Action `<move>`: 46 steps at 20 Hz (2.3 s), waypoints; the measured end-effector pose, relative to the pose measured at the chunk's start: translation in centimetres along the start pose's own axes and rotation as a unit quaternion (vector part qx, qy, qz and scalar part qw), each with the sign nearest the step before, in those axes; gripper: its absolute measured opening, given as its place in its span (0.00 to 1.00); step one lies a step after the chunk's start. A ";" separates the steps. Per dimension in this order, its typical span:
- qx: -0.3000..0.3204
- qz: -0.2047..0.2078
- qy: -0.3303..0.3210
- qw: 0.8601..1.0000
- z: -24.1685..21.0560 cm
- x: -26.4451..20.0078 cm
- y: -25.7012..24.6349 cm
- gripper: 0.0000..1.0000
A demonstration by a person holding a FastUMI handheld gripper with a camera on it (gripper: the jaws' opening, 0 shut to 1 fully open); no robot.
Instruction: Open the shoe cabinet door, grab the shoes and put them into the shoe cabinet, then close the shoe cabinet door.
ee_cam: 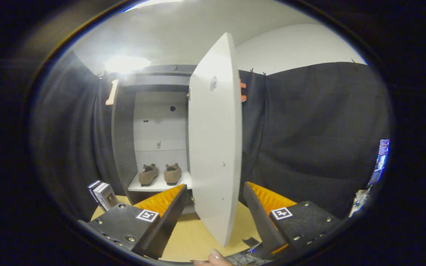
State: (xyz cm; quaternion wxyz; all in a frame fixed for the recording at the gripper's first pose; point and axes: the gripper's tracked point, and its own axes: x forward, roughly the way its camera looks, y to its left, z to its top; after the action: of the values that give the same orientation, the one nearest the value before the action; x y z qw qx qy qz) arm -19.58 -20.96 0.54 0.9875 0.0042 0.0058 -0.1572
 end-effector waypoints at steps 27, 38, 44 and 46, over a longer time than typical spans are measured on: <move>0.031 0.291 0.052 0.955 -1.8 13.7 2.0 0.95; 0.010 0.294 0.036 0.955 -2.0 11.1 14.5 0.94; 0.024 0.261 0.023 0.965 -2.0 11.8 23.2 0.95; 0.037 0.256 0.025 0.966 -2.4 12.7 25.6 0.95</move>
State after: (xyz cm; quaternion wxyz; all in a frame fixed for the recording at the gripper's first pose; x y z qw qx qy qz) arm 0.41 -0.55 -1.85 0.9935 0.0458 0.0237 0.1011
